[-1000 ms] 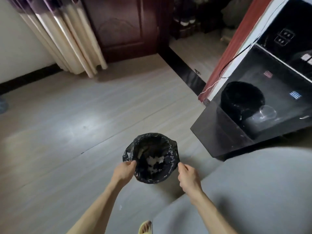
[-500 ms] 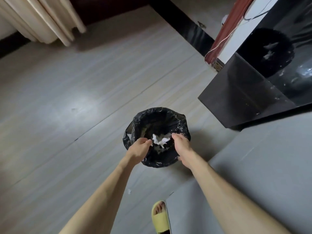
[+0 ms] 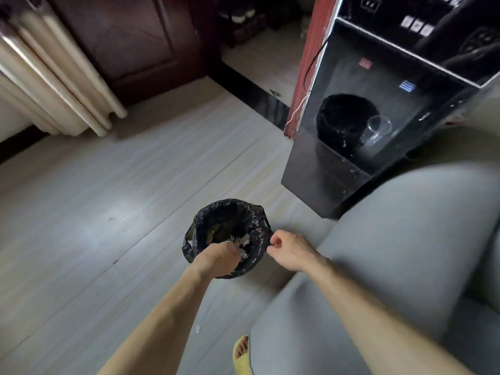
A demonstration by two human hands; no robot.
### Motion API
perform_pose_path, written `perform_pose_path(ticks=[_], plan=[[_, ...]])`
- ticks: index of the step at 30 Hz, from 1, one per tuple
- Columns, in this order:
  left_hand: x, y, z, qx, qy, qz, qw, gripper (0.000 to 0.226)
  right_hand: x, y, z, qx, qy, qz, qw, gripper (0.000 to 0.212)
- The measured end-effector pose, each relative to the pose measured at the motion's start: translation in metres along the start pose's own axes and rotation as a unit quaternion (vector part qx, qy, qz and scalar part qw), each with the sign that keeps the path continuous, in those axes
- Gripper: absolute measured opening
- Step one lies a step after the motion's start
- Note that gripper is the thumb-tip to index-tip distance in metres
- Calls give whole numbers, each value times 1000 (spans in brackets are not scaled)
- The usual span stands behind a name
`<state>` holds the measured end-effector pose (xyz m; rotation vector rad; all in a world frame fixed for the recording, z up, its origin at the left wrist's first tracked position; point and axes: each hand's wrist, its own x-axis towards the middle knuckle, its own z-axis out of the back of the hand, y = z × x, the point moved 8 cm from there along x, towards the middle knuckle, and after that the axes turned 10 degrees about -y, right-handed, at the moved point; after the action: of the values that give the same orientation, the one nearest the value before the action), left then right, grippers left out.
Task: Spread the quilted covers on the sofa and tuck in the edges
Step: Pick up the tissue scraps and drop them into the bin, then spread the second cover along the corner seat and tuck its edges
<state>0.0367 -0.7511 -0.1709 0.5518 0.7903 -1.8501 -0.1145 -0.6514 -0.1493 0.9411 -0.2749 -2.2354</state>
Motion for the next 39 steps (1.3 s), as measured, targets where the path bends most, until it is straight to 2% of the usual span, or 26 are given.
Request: perform_pose_path(ticks=[6,12,14,17,21,26,31,33,35,39], plan=[[-123,-117,35,58,-93,-127,986,29,-151,-46,128,-9,-114,38,993,36],[-329,-291,-3,93,-142,-293,941,31,-386,-174,232,48,-276,19,960,31],[-405,-351,-40,98,-141,-347,922,32,-472,-233,252,66,-317,-10,946,31],[-514,-432,-104,111,-128,-415,894,31,-593,-325,269,103,-366,-50,923,45],[-657,-520,-211,131,-64,-508,849,27,-760,-444,276,128,-442,-147,876,30],[-788,-589,-330,174,-5,-606,776,27,-924,-566,270,127,-508,-264,810,25],[-873,-643,-432,234,20,-670,705,33,-1045,-666,252,150,-524,-373,750,23],[-890,-660,-470,257,23,-680,686,32,-1073,-700,242,149,-517,-410,736,22],[-905,-676,-509,287,36,-685,669,32,-1096,-736,227,152,-497,-448,727,22],[-925,-706,-571,328,44,-697,636,32,-1120,-791,202,155,-430,-503,734,28]])
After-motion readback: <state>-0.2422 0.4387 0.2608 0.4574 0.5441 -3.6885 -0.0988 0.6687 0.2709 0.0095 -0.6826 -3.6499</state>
